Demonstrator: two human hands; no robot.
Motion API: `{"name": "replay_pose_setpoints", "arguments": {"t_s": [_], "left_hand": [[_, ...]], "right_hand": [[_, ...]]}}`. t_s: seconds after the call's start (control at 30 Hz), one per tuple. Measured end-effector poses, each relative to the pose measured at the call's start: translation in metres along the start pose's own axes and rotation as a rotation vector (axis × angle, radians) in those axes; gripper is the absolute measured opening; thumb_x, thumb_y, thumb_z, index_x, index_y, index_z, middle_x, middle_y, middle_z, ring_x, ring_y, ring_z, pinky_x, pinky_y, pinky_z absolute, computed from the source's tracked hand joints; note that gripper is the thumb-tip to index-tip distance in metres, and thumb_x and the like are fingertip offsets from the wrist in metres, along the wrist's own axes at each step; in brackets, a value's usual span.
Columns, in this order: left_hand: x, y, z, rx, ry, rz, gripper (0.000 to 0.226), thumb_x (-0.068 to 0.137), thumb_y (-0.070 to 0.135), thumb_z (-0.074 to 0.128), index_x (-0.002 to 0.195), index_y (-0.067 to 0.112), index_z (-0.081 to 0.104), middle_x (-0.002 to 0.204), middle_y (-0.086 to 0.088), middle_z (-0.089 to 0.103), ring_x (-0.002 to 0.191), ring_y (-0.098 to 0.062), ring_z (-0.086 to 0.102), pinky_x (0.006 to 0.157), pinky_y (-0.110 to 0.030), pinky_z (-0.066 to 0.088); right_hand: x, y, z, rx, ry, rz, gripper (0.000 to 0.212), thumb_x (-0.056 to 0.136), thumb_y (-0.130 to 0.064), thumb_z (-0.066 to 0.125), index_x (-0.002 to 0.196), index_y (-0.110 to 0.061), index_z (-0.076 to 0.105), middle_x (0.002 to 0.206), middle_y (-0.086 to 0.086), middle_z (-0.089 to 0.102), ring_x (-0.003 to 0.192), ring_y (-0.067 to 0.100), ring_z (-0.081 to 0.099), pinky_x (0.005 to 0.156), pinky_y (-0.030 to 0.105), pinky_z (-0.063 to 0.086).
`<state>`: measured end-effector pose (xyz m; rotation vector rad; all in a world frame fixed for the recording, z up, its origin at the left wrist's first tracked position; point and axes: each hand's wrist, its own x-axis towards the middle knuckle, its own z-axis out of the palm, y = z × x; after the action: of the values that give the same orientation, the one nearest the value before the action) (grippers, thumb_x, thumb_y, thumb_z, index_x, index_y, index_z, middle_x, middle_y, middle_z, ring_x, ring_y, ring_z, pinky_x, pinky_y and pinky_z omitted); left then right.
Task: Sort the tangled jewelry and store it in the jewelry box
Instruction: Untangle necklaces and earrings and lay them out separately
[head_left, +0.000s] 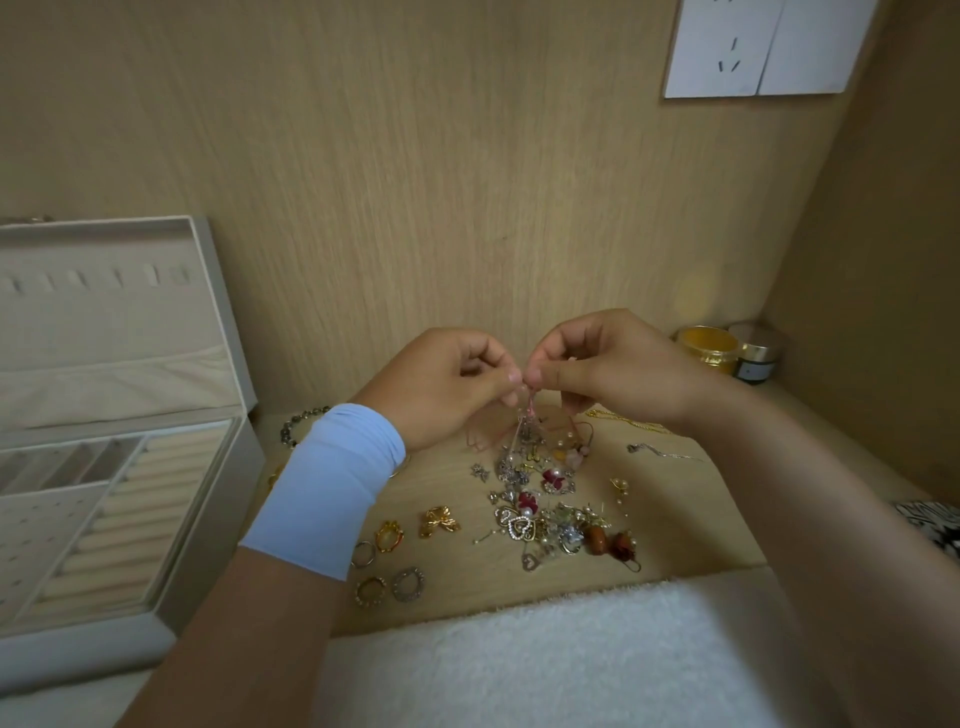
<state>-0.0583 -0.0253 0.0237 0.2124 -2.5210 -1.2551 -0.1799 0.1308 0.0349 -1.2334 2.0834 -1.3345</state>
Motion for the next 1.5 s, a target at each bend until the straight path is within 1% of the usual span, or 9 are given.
{"name": "replay_pose_setpoints", "arguments": {"t_s": [0.13, 0.33, 0.5, 0.67, 0.87, 0.97, 1.17, 1.33, 1.5], "left_hand": [[0.002, 0.000, 0.000, 0.225, -0.050, 0.004, 0.012, 0.094, 0.026, 0.062, 0.082, 0.026, 0.066, 0.073, 0.015, 0.064, 0.071, -0.003, 0.058, 0.076, -0.026, 0.049], [0.001, 0.001, 0.003, -0.156, -0.009, -0.069, 0.023, 0.098, 0.017, 0.054, 0.080, 0.021, 0.067, 0.083, -0.001, 0.066, 0.077, -0.009, 0.057, 0.079, -0.028, 0.046], [0.003, -0.001, 0.007, -0.522, -0.001, -0.107, 0.030, 0.096, 0.019, 0.053, 0.070, 0.020, 0.068, 0.078, 0.000, 0.067, 0.069, -0.013, 0.055, 0.073, -0.026, 0.046], [0.002, -0.008, 0.006, -0.511, -0.007, -0.108, 0.032, 0.100, 0.018, 0.047, 0.069, 0.018, 0.055, 0.064, 0.003, 0.055, 0.063, -0.015, 0.046, 0.068, -0.031, 0.036], [-0.001, -0.008, 0.000, -0.202, -0.054, -0.153, 0.018, 0.092, 0.016, 0.065, 0.074, 0.019, 0.068, 0.060, 0.010, 0.061, 0.059, -0.003, 0.055, 0.065, -0.019, 0.043], [-0.001, -0.006, -0.006, -0.192, -0.053, -0.116, 0.013, 0.091, 0.015, 0.066, 0.079, 0.015, 0.069, 0.067, 0.009, 0.065, 0.063, -0.005, 0.058, 0.064, -0.019, 0.046], [-0.002, -0.013, -0.011, -0.393, -0.013, -0.100, 0.027, 0.093, 0.022, 0.057, 0.070, 0.017, 0.070, 0.086, -0.006, 0.072, 0.084, -0.015, 0.063, 0.090, -0.033, 0.046], [0.000, -0.015, -0.008, -0.596, -0.011, -0.126, 0.025, 0.094, 0.021, 0.050, 0.070, 0.014, 0.050, 0.083, -0.001, 0.070, 0.077, -0.013, 0.060, 0.082, -0.030, 0.044], [-0.001, -0.012, -0.011, -0.874, -0.028, -0.202, 0.027, 0.099, 0.019, 0.041, 0.074, 0.014, 0.047, 0.083, -0.005, 0.068, 0.066, -0.023, 0.064, 0.072, -0.038, 0.047]], "right_hand": [[0.001, -0.001, 0.006, 0.017, -0.103, 0.065, 0.015, 0.096, -0.013, 0.057, 0.085, -0.008, 0.067, 0.080, 0.005, 0.066, 0.063, 0.022, 0.056, 0.068, 0.040, 0.045], [0.000, 0.003, 0.007, -0.026, -0.265, 0.086, 0.030, 0.081, -0.036, 0.050, 0.078, -0.007, 0.060, 0.073, 0.005, 0.061, 0.067, 0.024, 0.055, 0.071, 0.040, 0.044], [0.000, 0.009, 0.002, -0.025, -0.213, 0.041, 0.029, 0.096, -0.032, 0.062, 0.076, -0.012, 0.068, 0.074, 0.003, 0.063, 0.070, 0.021, 0.055, 0.075, 0.041, 0.044], [0.001, 0.007, 0.004, 0.204, -0.049, 0.022, 0.028, 0.101, -0.020, 0.053, 0.078, -0.010, 0.064, 0.091, 0.010, 0.073, 0.084, 0.023, 0.065, 0.088, 0.045, 0.053], [0.002, 0.004, 0.013, 0.383, 0.005, 0.081, 0.010, 0.101, -0.012, 0.053, 0.092, -0.009, 0.051, 0.076, 0.013, 0.065, 0.078, 0.034, 0.067, 0.087, 0.048, 0.056], [0.004, 0.004, 0.017, 0.376, 0.058, 0.029, 0.026, 0.096, 0.000, 0.058, 0.088, -0.016, 0.040, 0.078, 0.012, 0.063, 0.078, 0.025, 0.068, 0.083, 0.039, 0.057], [0.006, 0.002, 0.017, 0.568, 0.089, -0.005, 0.027, 0.099, 0.000, 0.051, 0.079, -0.015, 0.044, 0.080, 0.011, 0.068, 0.076, 0.026, 0.070, 0.079, 0.040, 0.058], [0.005, -0.001, 0.013, 0.495, 0.131, -0.022, 0.027, 0.099, -0.003, 0.053, 0.080, -0.019, 0.042, 0.061, 0.000, 0.038, 0.044, 0.012, 0.031, 0.063, 0.040, 0.048], [0.002, -0.001, 0.006, 0.158, 0.285, -0.044, 0.022, 0.093, -0.008, 0.065, 0.079, -0.020, 0.054, 0.066, -0.008, 0.046, 0.047, 0.001, 0.038, 0.051, 0.022, 0.037]]}}
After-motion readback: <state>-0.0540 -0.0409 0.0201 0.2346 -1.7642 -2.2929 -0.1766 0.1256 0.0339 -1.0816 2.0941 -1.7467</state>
